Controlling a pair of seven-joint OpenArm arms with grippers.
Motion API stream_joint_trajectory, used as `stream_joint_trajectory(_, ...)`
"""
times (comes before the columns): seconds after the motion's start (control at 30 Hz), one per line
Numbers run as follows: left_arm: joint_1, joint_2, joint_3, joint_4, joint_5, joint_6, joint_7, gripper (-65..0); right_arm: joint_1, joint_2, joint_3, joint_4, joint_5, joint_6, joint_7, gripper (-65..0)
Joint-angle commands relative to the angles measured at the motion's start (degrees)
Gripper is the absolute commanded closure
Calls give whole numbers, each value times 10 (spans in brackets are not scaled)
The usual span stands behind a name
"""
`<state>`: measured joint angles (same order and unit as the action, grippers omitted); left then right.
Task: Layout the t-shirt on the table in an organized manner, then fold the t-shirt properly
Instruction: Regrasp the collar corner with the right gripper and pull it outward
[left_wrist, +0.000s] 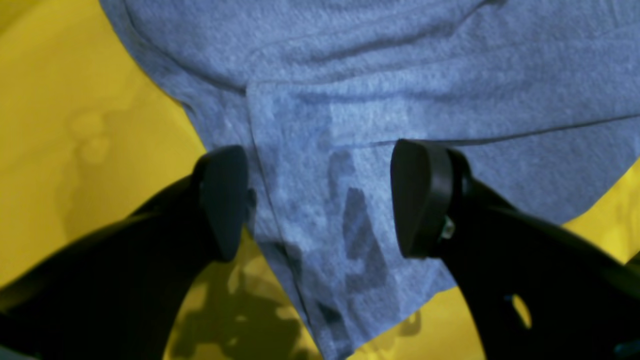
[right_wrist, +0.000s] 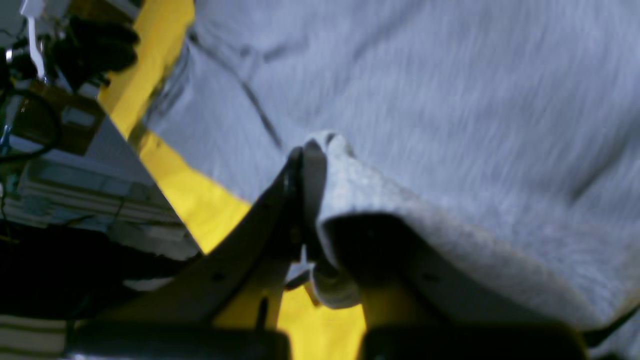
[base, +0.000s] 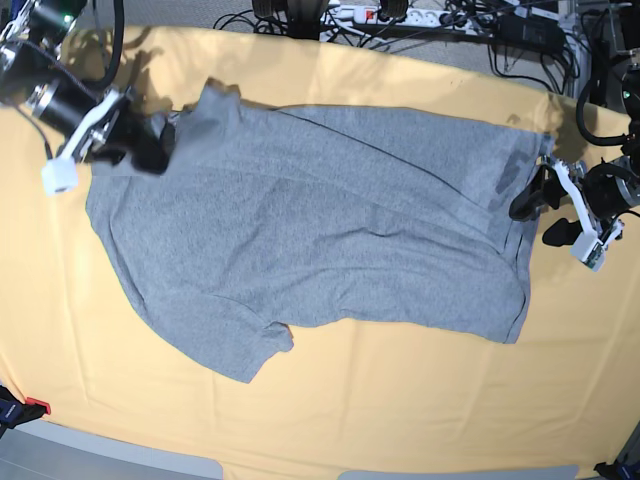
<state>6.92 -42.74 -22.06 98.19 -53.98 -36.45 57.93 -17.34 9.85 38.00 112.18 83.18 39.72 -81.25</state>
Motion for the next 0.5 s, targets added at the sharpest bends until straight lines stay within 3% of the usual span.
stream_joint_trajectory(0.0, -8, -12, -4, 7, -9, 1, -13, -450, 17, 9, 2, 10, 18, 3, 13, 0)
stream_joint_trajectory(0.17, -7, -12, -4, 7, -9, 1, -13, -449, 60, 9, -34, 9, 2, 3, 13, 0)
stream_joint_trajectory(0.3, -7, -12, -4, 7, -9, 1, -13, -449, 79, 9, -101, 9, -130, 3, 24, 0)
stream_joint_trajectory(0.47, -7, -12, -4, 7, -9, 1, -9, -449, 88, 19, -173, 9, -333, 3, 126, 0)
